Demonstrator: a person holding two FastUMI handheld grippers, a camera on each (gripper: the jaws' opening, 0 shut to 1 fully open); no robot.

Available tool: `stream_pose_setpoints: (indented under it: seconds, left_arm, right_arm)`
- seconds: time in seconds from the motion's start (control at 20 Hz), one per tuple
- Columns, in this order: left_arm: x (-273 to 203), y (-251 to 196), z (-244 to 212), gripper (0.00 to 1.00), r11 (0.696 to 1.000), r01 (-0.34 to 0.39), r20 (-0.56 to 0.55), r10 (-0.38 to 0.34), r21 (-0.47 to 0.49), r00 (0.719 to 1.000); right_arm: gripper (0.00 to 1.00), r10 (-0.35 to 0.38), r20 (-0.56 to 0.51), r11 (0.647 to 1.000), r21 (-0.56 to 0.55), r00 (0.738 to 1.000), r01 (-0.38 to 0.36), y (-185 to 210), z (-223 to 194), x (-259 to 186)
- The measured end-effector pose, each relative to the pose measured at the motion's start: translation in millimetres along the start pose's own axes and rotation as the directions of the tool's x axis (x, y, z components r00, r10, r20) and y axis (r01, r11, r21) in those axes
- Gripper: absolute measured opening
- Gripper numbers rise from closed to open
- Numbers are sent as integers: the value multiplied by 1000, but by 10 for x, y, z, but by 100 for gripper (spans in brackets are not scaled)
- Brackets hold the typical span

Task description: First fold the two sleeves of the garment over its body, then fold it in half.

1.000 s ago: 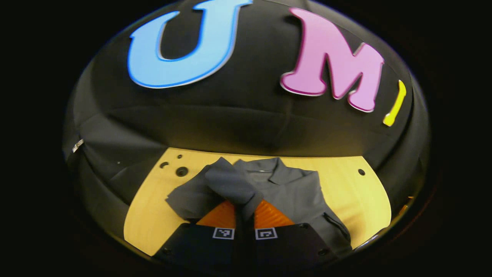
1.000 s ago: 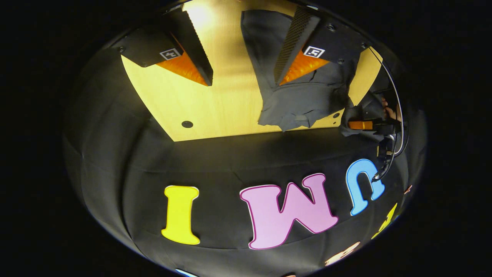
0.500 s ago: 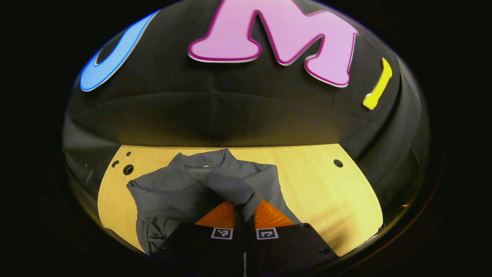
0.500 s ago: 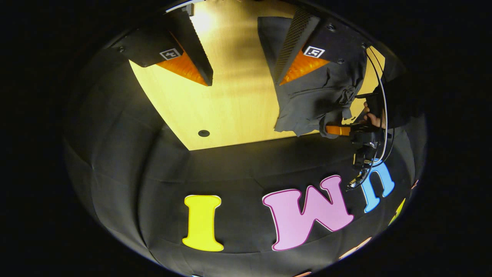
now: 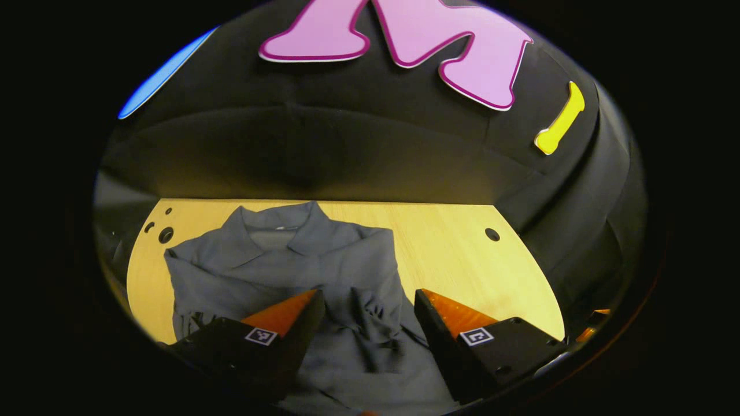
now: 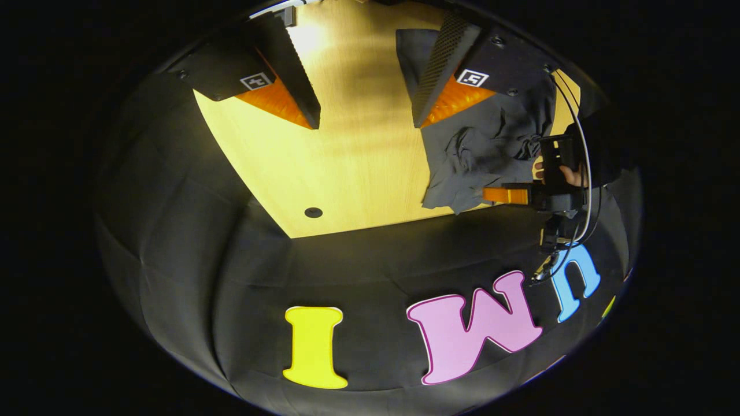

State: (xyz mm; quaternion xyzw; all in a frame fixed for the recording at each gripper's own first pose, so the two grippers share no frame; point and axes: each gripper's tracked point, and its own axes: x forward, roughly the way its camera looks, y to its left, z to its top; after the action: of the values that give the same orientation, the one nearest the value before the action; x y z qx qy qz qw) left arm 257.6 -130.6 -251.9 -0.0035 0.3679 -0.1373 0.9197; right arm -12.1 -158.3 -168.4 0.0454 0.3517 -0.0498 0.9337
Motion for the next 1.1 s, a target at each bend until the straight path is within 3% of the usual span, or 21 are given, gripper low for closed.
stream_pose_setpoints:
  seconds: [0.3,0.5,0.8,0.85,0.9,1.1]
  left_arm:
    - [-699,666,-576,96,997,-71,-26,70,-29,997]
    - [-1264,1161,-1211,96,990,-136,-76,133,-27,988]
    - [-1917,1697,-2304,96,971,-238,-175,232,-17,957]
    - [-1988,1767,-2484,92,966,-258,-197,247,-30,949]
    - [-2062,1850,-2672,96,961,-273,-218,257,-45,941]
    - [-2216,2006,-3116,92,946,-311,-275,275,-94,921]
  right_arm:
    - [99,75,-85,997,-14,994,-77,455,-265,174]
    - [99,113,-214,992,-40,970,-124,744,-768,294]
    - [99,87,-414,991,-62,906,-123,896,-1606,466]
    - [99,71,-434,992,-67,898,-111,860,-1692,510]
    - [99,57,-450,992,-75,891,-102,825,-1748,535]
    - [99,-4,-482,994,-97,876,-49,747,-1903,590]
